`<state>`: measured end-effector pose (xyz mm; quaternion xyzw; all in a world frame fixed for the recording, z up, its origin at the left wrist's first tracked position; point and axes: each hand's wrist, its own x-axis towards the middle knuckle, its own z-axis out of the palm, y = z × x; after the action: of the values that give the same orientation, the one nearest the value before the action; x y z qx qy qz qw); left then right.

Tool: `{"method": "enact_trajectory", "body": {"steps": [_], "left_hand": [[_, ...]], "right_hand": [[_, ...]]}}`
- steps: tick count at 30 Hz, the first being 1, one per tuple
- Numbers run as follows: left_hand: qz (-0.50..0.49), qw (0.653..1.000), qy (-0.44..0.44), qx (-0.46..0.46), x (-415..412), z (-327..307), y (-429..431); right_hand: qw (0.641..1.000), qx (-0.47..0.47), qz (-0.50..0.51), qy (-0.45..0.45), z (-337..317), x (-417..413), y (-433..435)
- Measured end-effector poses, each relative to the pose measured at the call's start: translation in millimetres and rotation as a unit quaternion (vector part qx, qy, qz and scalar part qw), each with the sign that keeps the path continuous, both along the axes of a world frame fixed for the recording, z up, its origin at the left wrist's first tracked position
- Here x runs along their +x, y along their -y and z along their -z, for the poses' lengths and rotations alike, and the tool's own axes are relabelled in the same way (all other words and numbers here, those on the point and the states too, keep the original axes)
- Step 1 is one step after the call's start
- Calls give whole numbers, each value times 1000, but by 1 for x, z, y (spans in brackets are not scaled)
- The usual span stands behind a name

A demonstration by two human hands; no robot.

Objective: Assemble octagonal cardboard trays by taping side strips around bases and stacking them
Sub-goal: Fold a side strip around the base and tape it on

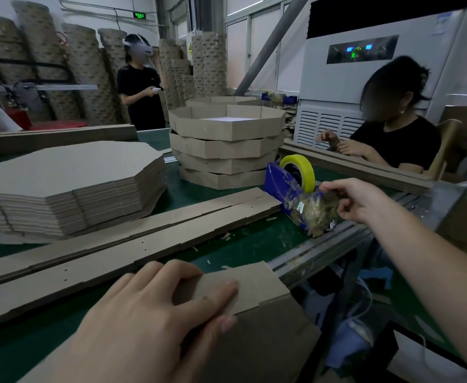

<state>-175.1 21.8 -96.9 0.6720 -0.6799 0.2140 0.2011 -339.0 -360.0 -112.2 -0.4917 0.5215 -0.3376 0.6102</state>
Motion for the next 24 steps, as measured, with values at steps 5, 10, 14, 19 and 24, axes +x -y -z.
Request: {"method": "enact_trajectory", "body": {"steps": [5,10,14,19,24], "left_hand": [[-2,1000,-8,-3,1,1,1],[-14,1000,-7,3,2,0,2],[-21,1000,-10,6,2,-1,4],[-27,999,-37,12,3,-2,2],[-16,998,-63,19,3,0,3]], "right_hand": [[999,-12,24,40,-6,2,-4],[970,-75,52,224,16,-10,-19],[952,-125,37,278,44,-25,-35],[900,-329,97,-270,39,-43,-53],[864,-426,79,-256,14,-42,-114]]}}
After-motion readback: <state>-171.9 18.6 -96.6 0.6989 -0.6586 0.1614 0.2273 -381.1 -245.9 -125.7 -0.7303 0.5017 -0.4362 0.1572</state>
